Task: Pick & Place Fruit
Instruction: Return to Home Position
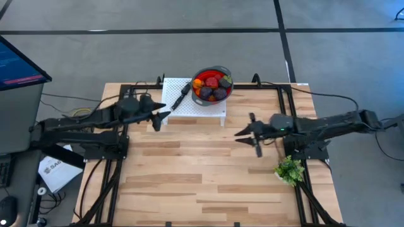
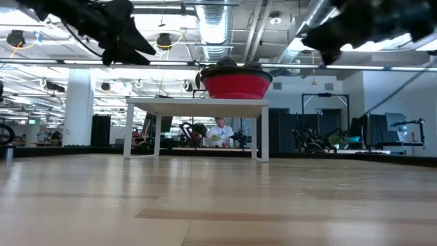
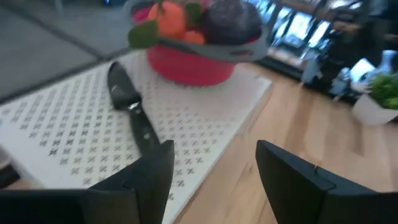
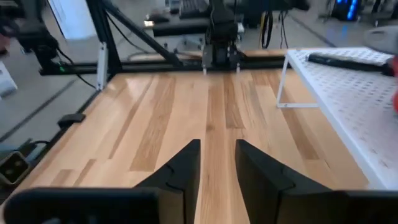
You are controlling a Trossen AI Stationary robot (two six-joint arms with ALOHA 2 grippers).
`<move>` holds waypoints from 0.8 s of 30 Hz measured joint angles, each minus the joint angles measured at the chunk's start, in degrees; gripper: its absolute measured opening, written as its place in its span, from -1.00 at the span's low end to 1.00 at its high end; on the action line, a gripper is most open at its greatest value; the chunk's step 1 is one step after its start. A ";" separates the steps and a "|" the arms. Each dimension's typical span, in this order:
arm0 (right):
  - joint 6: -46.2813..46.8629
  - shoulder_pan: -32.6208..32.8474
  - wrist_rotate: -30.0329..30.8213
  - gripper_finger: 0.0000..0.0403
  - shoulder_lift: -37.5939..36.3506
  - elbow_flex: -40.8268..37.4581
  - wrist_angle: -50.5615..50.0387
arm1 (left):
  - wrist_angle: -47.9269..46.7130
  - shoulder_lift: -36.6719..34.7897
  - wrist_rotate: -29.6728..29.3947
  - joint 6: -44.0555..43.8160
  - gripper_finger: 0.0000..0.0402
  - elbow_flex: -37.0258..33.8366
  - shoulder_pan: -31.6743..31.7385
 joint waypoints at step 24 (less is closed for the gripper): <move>4.31 -0.55 -0.48 -0.55 -47.54 -19.10 -14.00 | 13.70 -5.88 -0.15 -0.75 0.01 -11.55 -1.80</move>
